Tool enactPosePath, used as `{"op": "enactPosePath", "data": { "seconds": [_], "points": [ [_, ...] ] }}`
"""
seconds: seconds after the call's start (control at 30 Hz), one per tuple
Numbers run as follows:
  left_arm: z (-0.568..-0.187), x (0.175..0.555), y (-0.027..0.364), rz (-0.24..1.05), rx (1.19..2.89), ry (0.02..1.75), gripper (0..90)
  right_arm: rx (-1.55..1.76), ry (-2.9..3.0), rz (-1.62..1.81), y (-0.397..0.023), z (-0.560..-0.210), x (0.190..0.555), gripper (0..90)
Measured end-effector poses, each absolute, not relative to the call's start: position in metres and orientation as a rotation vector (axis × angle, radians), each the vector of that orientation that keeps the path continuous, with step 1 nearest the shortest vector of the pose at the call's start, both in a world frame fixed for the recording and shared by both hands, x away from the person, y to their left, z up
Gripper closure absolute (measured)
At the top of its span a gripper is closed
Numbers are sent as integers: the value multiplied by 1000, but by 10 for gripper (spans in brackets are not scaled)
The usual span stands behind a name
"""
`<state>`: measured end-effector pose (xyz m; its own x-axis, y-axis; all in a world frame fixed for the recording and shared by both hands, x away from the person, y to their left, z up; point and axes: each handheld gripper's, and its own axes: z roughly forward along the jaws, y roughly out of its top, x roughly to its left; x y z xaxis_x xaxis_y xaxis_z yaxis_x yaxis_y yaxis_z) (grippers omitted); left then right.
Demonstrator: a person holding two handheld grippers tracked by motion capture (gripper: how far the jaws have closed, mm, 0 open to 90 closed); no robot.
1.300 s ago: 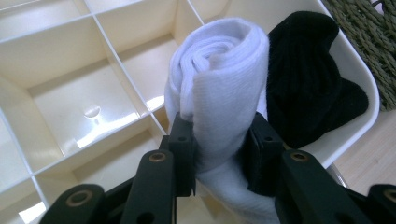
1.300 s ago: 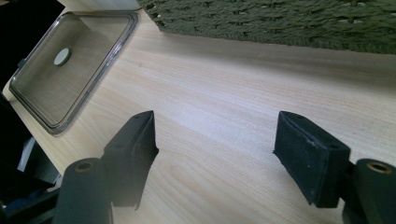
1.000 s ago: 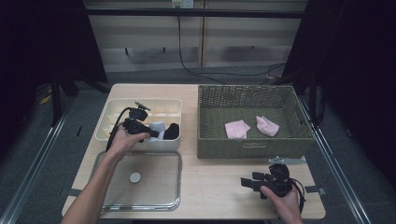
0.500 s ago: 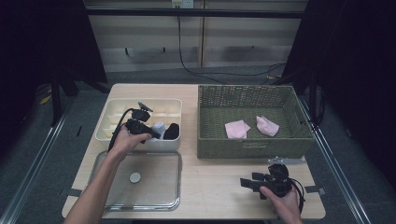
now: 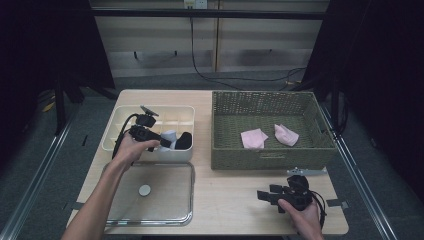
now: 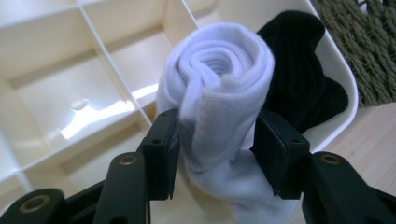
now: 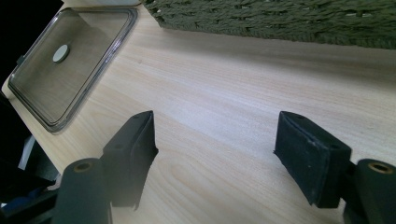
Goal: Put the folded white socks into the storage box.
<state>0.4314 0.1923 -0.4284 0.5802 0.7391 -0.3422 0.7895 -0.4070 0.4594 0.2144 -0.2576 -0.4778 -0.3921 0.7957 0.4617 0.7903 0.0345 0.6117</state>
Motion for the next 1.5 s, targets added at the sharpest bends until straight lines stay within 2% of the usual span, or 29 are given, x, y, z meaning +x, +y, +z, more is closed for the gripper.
{"op": "enactPosePath", "data": {
  "seconds": [0.13,0.43,0.5,0.63,0.73,1.3,1.5],
  "points": [
    [-420,434,198,-100,2201,1214,476,1724,2264,1321,-256,-478,215,285],
    [-412,444,186,-53,2207,1215,485,1724,2279,1312,-255,-480,216,285],
    [-416,446,185,-71,2196,1221,514,1727,2284,1310,-255,-480,216,285],
    [-419,446,182,-75,2219,1199,674,1726,2288,1306,-255,-481,215,284],
    [-419,445,181,-71,2251,1189,722,1731,2285,1305,-255,-481,216,284],
    [-437,442,178,-118,2313,1192,756,1727,2290,1296,-254,-481,215,281],
    [-441,440,174,-96,2323,1208,759,1722,2291,1295,-253,-481,216,280]
  ]
}}
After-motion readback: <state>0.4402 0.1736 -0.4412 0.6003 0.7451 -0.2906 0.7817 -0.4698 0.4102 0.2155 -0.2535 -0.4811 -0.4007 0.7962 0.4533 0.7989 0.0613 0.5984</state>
